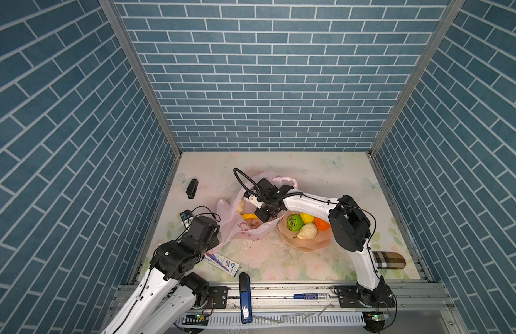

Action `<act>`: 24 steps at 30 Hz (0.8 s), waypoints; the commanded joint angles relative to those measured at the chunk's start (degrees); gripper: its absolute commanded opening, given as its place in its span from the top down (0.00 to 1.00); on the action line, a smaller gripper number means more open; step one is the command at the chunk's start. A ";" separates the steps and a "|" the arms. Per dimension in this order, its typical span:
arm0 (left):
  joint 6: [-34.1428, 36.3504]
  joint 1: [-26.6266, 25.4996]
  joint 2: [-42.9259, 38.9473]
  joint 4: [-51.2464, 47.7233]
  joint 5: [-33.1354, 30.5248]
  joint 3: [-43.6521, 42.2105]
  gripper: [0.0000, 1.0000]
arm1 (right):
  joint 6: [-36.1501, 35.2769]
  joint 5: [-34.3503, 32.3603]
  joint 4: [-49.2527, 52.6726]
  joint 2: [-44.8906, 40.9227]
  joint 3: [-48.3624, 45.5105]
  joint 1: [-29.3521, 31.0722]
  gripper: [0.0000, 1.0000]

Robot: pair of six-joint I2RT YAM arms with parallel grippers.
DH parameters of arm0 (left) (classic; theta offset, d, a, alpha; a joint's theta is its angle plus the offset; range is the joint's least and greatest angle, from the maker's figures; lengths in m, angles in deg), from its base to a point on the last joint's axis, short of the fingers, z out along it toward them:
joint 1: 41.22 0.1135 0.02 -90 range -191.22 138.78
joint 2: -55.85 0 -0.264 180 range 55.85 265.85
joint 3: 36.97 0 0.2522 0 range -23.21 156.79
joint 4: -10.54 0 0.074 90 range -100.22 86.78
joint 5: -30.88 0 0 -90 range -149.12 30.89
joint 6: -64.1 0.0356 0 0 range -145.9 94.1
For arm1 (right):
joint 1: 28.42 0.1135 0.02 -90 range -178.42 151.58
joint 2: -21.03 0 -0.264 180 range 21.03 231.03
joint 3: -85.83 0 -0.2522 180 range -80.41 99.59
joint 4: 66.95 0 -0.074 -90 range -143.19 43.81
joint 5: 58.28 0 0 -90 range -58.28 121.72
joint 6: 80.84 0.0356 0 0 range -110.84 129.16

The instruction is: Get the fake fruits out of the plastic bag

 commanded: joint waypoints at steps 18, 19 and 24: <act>0.85 0.20 1.95 3.18 -2.15 1.53 1.00 | -1.26 -8.09 5.23 -8.67 -2.50 1.55 0.95; 0.99 0.20 2.43 3.23 -2.14 1.55 1.00 | -1.28 -8.48 5.32 -8.95 -2.47 1.66 0.95; 1.00 0.18 2.43 3.50 -1.97 1.33 1.00 | -1.36 -10.14 5.41 -10.35 -3.12 2.11 0.95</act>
